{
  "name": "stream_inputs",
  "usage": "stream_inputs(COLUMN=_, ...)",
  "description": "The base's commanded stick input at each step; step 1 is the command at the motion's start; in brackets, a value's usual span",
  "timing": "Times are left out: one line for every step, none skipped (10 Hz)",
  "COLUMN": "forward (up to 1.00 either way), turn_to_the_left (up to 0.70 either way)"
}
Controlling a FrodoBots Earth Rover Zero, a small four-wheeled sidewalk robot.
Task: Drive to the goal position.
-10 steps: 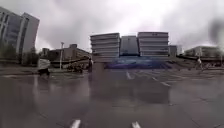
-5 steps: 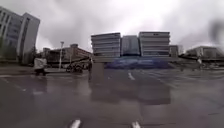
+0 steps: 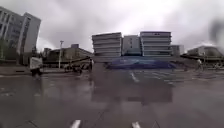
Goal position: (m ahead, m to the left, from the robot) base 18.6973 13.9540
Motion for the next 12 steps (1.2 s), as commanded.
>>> stream_inputs(forward=1.00, turn_to_the_left=0.00)
stream_inputs(forward=1.00, turn_to_the_left=0.00)
stream_inputs(forward=1.00, turn_to_the_left=0.00)
stream_inputs(forward=1.00, turn_to_the_left=0.00)
stream_inputs(forward=1.00, turn_to_the_left=0.00)
stream_inputs(forward=1.00, turn_to_the_left=0.00)
stream_inputs(forward=1.00, turn_to_the_left=0.00)
stream_inputs(forward=1.00, turn_to_the_left=0.00)
stream_inputs(forward=1.00, turn_to_the_left=0.00)
stream_inputs(forward=1.00, turn_to_the_left=0.00)
stream_inputs(forward=1.00, turn_to_the_left=0.00)
stream_inputs(forward=1.00, turn_to_the_left=0.00)
